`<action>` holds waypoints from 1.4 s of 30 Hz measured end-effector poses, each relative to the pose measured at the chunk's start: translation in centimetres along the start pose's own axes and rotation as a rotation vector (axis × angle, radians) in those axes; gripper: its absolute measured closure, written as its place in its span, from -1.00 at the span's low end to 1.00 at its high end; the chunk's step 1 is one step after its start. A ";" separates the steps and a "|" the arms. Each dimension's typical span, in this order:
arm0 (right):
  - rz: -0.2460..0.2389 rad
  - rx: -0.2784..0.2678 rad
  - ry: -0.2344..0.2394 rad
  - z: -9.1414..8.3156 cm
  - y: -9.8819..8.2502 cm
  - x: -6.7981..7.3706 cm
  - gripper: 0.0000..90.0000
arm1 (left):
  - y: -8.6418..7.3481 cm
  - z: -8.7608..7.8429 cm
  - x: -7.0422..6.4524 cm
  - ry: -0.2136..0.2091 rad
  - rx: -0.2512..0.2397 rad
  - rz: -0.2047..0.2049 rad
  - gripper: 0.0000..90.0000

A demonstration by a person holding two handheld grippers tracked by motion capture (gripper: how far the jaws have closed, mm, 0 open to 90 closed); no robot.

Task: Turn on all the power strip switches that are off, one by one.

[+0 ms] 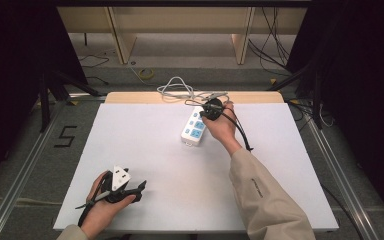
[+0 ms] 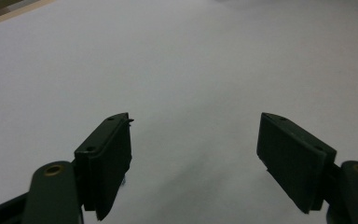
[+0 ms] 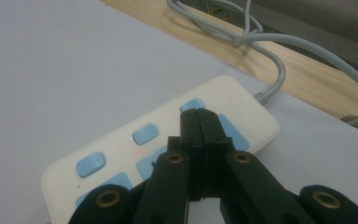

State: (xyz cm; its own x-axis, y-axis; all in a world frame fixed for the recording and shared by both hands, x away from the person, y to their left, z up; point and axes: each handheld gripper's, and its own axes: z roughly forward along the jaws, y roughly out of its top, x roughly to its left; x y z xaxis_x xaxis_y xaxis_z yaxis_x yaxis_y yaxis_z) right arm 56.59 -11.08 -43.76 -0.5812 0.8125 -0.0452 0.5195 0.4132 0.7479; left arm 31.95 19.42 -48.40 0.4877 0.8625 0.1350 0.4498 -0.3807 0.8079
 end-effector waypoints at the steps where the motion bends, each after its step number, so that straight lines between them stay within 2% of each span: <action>1: 0.001 0.003 -0.001 0.1 0.0 0.1 1.00 | 0.0 0.0 0.0 0.000 0.000 0.000 -0.42; 17: 0.020 0.015 0.003 1.1 -0.1 0.1 1.00 | 0.0 0.0 0.0 -0.005 0.003 0.005 -0.42; 30: 0.009 0.020 0.007 2.0 0.3 0.6 1.00 | 0.0 0.0 0.0 -0.004 0.002 0.004 -0.42; 42: 0.017 0.021 -0.004 3.4 1.0 0.1 1.00 | 0.0 0.0 0.0 -0.011 0.002 0.008 -0.42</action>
State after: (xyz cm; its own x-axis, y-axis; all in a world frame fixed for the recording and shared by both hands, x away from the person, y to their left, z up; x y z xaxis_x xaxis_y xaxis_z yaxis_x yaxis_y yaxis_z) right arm 59.18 -9.24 -45.29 -0.5696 0.8212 -0.0359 0.5422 0.4081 0.7345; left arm 31.95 19.44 -48.45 0.4992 0.8559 0.1349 0.4477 -0.3881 0.8056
